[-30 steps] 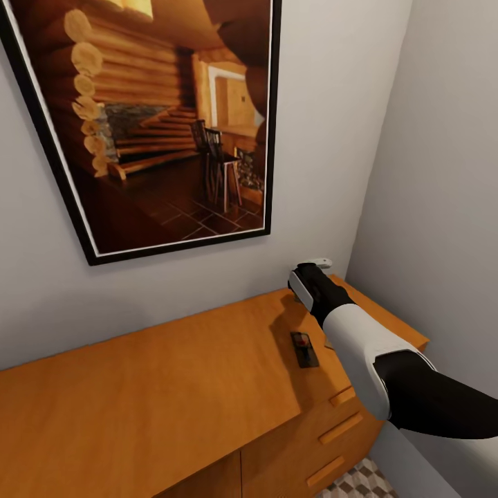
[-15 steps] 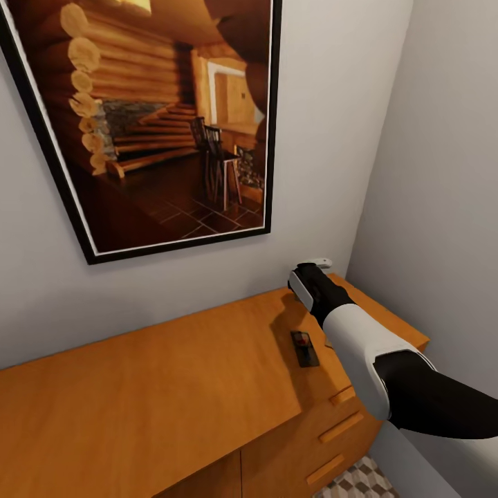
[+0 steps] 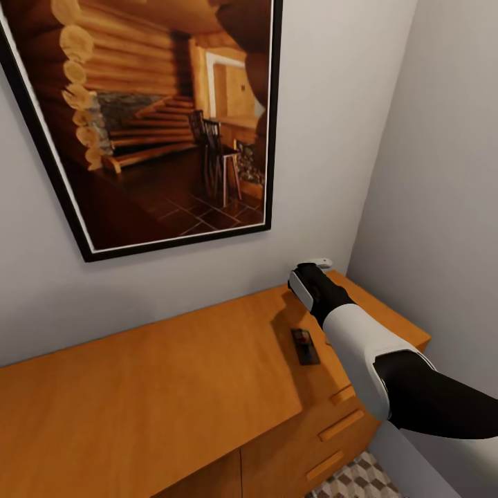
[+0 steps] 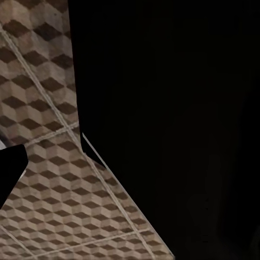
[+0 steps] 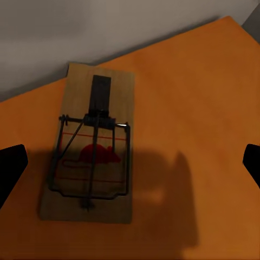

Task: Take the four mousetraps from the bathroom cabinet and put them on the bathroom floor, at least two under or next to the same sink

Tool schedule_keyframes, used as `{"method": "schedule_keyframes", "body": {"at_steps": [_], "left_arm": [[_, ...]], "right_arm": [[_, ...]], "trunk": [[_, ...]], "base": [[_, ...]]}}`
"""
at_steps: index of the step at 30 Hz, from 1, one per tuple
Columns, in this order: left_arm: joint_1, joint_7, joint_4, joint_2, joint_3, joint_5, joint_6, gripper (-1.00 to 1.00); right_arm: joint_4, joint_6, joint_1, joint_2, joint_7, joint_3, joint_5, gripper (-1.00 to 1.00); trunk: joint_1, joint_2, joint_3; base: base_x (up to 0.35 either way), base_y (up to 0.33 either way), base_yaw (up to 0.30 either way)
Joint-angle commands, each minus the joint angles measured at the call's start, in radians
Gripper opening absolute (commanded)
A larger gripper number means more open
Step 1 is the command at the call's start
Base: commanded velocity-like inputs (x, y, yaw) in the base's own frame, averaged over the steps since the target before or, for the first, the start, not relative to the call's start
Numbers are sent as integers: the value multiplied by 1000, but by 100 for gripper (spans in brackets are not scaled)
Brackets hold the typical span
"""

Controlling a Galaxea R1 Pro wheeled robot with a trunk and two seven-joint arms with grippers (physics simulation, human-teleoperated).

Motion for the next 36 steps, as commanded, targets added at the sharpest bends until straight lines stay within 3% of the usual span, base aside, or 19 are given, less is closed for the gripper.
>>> {"method": "schedule_keyframes", "body": {"at_steps": [1, 36], "left_arm": [[0, 3, 2, -1, -1, 0, -6, 100], [1, 3, 2, -5, -1, 0, -6, 100]], "right_arm": [[0, 3, -1, 0, -9, 5, -10, 100], [0, 3, -1, 0, -9, 5, -11, 100]], "trunk": [[0, 0, -2], [0, 0, -46]], "base": [[0, 0, 0], [0, 0, 0]]}}
